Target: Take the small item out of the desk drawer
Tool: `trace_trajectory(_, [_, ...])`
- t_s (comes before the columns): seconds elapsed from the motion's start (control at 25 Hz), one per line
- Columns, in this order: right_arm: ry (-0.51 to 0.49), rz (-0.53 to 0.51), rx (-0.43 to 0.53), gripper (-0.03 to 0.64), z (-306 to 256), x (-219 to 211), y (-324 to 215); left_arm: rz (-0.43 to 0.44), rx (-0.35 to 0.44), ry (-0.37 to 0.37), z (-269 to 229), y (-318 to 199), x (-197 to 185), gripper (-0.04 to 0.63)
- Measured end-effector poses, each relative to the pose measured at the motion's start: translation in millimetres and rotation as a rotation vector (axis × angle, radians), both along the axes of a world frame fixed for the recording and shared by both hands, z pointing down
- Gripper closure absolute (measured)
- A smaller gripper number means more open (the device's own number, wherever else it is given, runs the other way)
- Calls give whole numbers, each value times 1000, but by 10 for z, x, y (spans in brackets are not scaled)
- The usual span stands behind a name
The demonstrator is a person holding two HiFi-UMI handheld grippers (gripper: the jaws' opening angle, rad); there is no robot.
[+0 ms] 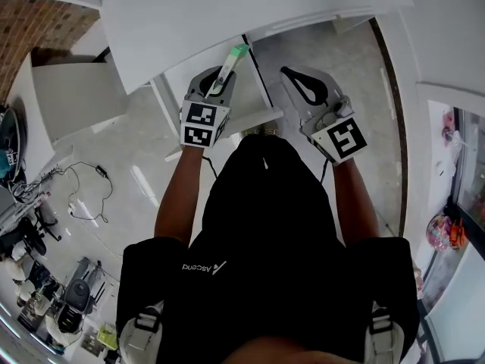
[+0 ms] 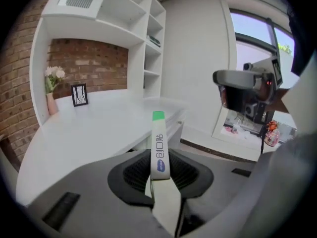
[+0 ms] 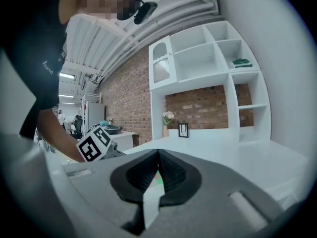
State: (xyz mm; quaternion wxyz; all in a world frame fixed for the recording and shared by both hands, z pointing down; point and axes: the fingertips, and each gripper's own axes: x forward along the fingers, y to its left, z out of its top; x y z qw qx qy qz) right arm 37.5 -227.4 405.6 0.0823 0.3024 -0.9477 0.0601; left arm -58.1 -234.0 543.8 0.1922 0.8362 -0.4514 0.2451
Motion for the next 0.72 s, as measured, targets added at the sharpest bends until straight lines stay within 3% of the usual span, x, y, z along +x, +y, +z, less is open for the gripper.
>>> trace_trajectory(0.4, [-98, -17, 89, 615, -521, -35, 102, 20, 290, 224, -1412, 231, 200, 502])
trace_trajectory(0.72, [-140, -34, 147, 615, -895, -106, 174, 39, 472, 320, -2315, 306, 275, 500])
